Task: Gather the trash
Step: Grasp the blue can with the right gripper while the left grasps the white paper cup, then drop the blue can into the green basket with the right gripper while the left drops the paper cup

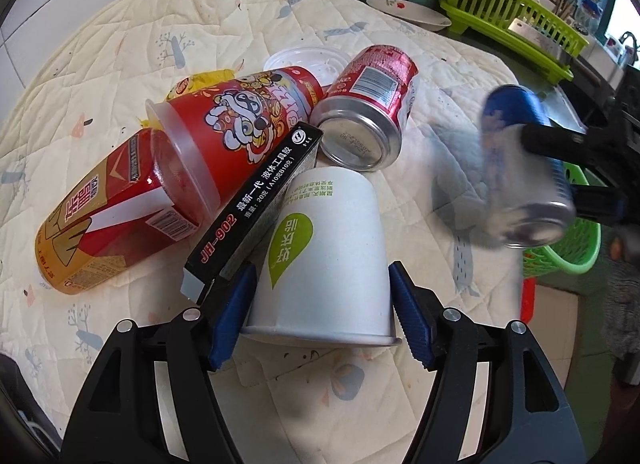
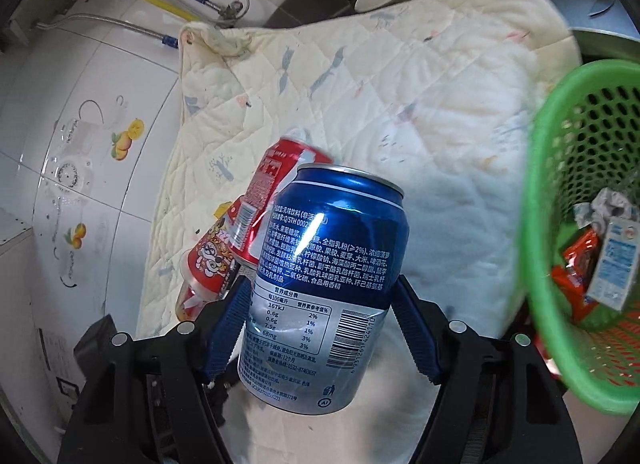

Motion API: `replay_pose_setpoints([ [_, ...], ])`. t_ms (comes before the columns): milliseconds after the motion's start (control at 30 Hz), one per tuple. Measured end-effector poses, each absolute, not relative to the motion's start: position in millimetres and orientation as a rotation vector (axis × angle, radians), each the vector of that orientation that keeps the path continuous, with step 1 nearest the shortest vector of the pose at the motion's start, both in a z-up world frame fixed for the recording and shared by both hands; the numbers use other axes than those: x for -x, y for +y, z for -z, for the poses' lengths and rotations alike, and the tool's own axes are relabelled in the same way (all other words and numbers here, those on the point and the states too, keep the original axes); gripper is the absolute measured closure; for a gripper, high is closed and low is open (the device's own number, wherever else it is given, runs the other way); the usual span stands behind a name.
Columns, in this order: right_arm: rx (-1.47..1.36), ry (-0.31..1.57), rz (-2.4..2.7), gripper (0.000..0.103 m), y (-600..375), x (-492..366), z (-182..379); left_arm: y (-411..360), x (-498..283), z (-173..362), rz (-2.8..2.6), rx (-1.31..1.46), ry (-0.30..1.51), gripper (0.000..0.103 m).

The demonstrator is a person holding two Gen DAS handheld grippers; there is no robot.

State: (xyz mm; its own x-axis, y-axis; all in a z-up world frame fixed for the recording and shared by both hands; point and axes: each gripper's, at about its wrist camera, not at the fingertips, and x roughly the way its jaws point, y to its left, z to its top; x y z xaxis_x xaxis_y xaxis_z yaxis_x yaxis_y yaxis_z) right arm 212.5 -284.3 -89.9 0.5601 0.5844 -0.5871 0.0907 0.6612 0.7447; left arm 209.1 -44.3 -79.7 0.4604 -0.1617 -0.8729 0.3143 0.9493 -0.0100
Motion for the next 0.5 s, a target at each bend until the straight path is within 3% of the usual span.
replay_pose_setpoints([
  [500, -0.713, 0.930, -0.035, 0.034, -419, -158, 115, -44, -204, 79, 0.284, -0.124, 1.026, 0.042],
])
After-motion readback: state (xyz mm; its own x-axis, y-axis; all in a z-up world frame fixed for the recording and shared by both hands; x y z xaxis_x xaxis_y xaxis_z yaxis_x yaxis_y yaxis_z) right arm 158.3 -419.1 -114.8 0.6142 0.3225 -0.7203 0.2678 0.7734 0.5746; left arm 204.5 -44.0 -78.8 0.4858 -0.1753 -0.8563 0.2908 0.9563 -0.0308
